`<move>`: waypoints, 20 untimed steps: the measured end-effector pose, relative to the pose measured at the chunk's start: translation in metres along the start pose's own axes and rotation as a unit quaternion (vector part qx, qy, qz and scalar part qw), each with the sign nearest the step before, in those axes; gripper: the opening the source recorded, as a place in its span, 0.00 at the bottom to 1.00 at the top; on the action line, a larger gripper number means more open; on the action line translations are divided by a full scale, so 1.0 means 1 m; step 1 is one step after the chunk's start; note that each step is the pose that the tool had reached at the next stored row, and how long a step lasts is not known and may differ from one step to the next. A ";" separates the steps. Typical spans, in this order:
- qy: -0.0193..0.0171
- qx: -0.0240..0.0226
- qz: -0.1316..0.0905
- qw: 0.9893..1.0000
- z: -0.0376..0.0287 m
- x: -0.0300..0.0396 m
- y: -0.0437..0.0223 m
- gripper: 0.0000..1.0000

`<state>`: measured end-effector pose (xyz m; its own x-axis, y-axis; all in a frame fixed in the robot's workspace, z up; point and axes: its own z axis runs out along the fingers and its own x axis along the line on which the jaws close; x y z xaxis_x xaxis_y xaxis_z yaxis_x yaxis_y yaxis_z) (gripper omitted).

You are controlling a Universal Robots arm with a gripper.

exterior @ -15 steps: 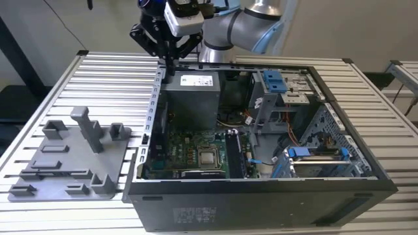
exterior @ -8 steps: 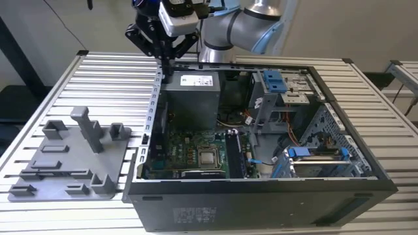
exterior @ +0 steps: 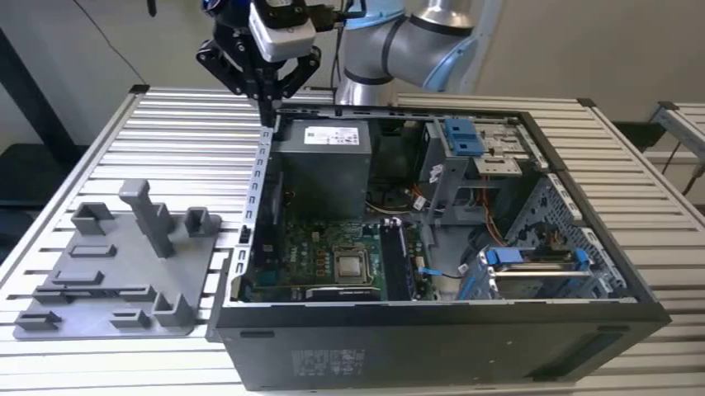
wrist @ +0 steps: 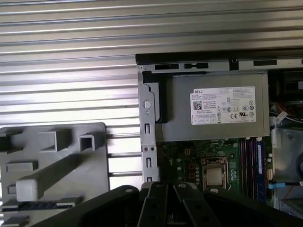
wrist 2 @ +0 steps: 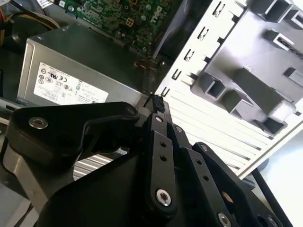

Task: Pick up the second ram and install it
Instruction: 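Reach for the second ram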

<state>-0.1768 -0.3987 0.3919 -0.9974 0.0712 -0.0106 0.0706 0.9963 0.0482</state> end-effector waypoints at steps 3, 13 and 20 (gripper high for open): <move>0.000 0.000 0.000 1.000 0.0000 0.0012 0.0000 0.11; 0.000 0.000 0.000 1.000 -0.0001 0.0056 -0.0003 0.11; 0.000 0.000 0.000 1.000 -0.0003 0.0161 -0.0011 0.11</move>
<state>-0.1929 -0.3986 0.3919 -0.9974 0.0712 -0.0099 0.0706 0.9963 0.0481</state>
